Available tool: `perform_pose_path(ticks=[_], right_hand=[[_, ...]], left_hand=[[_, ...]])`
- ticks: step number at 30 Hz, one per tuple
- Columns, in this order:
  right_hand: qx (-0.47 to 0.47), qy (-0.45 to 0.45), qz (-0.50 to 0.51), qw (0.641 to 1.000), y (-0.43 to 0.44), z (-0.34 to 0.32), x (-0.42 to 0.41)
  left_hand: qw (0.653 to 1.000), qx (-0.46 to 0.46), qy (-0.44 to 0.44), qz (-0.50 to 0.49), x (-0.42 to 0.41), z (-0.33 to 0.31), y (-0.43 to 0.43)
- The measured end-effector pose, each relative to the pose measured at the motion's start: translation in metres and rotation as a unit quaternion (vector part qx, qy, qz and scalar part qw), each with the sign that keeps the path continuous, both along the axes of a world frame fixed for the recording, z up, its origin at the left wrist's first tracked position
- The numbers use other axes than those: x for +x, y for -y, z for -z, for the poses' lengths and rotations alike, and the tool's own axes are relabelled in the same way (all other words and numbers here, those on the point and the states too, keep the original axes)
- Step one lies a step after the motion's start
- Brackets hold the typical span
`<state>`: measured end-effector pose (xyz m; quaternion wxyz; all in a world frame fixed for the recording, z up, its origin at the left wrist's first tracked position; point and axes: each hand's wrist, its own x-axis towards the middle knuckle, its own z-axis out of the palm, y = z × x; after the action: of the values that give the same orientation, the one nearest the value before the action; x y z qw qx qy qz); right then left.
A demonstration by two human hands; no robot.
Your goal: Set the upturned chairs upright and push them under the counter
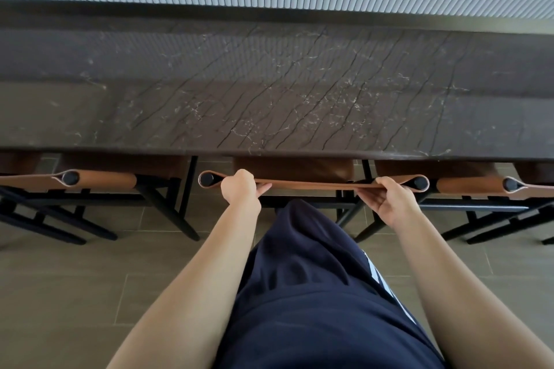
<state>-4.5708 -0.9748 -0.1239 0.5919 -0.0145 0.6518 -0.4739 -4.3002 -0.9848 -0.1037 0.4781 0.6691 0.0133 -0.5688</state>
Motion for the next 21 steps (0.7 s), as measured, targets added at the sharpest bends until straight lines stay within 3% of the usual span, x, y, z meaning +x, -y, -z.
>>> perform_pose_path(ticks=[12,17,21], right_hand=[[0.033,0.056,0.014,0.998,0.015,-0.007,0.001],[0.031,0.074,0.009,0.997,0.014,-0.006,-0.003],[0.038,0.083,-0.020,0.996,0.010,-0.007,-0.005]], left_hand=[[1.000,0.001,-0.002,0.017,0.002,0.000,0.000],[0.998,0.029,-0.021,-0.044,0.002,-0.006,0.000],[1.000,0.016,-0.020,-0.003,0.006,-0.013,-0.011]])
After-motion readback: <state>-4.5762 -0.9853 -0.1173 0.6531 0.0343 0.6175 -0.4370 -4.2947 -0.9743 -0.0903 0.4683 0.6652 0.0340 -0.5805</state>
